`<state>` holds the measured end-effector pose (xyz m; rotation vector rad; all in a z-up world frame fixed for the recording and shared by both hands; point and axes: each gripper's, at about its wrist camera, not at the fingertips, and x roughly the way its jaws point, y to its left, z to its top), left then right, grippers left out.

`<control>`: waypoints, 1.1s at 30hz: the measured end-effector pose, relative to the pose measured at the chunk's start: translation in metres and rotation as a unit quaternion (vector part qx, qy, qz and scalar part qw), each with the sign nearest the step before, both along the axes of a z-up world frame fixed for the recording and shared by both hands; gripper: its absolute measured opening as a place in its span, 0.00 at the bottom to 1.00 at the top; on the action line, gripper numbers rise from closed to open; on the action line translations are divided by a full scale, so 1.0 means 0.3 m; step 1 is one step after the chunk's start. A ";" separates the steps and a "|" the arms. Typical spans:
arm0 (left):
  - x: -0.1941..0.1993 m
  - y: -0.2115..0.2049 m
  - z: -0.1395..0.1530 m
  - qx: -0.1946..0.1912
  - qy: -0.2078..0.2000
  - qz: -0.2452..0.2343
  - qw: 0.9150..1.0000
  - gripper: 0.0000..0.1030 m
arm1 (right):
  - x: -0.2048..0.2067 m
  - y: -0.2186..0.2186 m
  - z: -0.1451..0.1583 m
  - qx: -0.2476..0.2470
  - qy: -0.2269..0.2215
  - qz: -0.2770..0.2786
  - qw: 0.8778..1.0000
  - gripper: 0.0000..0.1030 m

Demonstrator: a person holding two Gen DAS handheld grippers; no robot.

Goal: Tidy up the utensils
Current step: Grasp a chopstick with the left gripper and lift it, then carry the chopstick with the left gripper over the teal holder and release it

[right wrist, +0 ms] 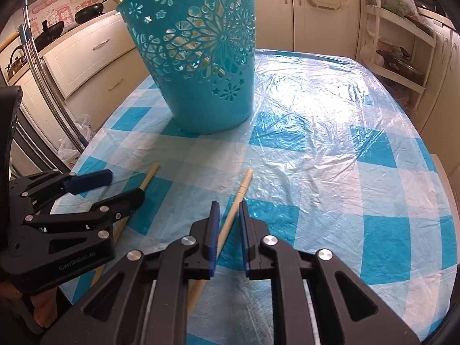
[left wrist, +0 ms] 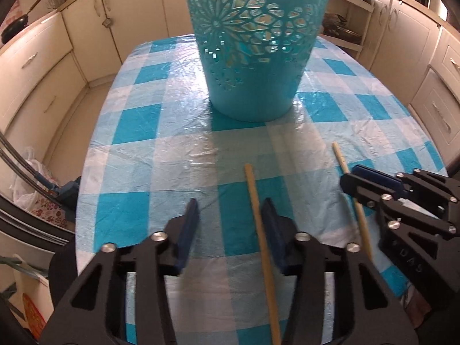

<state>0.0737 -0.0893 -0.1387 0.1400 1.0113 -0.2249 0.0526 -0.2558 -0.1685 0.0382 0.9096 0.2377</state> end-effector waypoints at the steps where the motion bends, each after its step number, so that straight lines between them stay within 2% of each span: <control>1: -0.001 -0.005 0.002 -0.002 0.001 -0.004 1.000 0.24 | 0.000 0.003 0.001 0.000 -0.001 0.001 1.000 0.20; 2: -0.001 -0.008 0.003 -0.006 0.004 -0.008 1.000 0.21 | 0.000 0.005 0.001 -0.001 -0.001 0.001 1.000 0.22; 4: 0.002 -0.006 0.006 -0.021 0.012 -0.009 1.000 0.07 | 0.000 0.004 0.001 -0.002 -0.003 0.001 1.000 0.24; 8: 0.018 0.025 0.004 -0.071 0.035 -0.013 0.997 0.05 | 0.000 0.003 0.000 -0.003 -0.005 -0.002 1.000 0.24; 12: 0.028 0.046 0.002 -0.080 0.043 -0.012 0.996 0.06 | -0.001 0.007 -0.002 -0.006 -0.009 -0.002 1.000 0.30; 14: 0.031 0.042 0.002 -0.071 0.045 -0.023 0.996 0.06 | -0.002 0.010 -0.003 -0.007 -0.011 0.000 1.000 0.34; 18: 0.025 0.004 0.006 -0.022 0.036 -0.041 0.998 0.05 | 0.000 0.014 -0.003 -0.012 -0.016 0.001 1.000 0.37; 20: 0.026 0.010 0.018 -0.035 0.037 -0.045 0.998 0.05 | 0.000 0.012 -0.003 -0.010 -0.017 0.000 1.000 0.38; 22: 0.022 0.029 0.064 -0.060 0.030 -0.048 0.997 0.04 | 0.001 0.011 -0.004 -0.009 -0.018 0.000 1.000 0.38; 23: 0.017 0.045 0.112 -0.088 0.020 -0.055 0.994 0.04 | 0.001 0.013 -0.005 -0.009 -0.020 0.000 1.000 0.40; 26: 0.014 0.075 0.257 -0.138 -0.023 -0.071 0.988 0.04 | 0.003 0.028 -0.007 -0.015 -0.023 0.003 1.000 0.46; 28: 0.026 0.098 0.380 -0.181 -0.062 -0.076 0.979 0.04 | 0.002 0.039 -0.009 -0.024 -0.025 0.006 0.999 0.49; 33: 0.114 0.121 0.598 -0.243 -0.155 -0.055 0.956 0.04 | -0.001 0.039 -0.009 -0.024 -0.026 0.008 0.999 0.49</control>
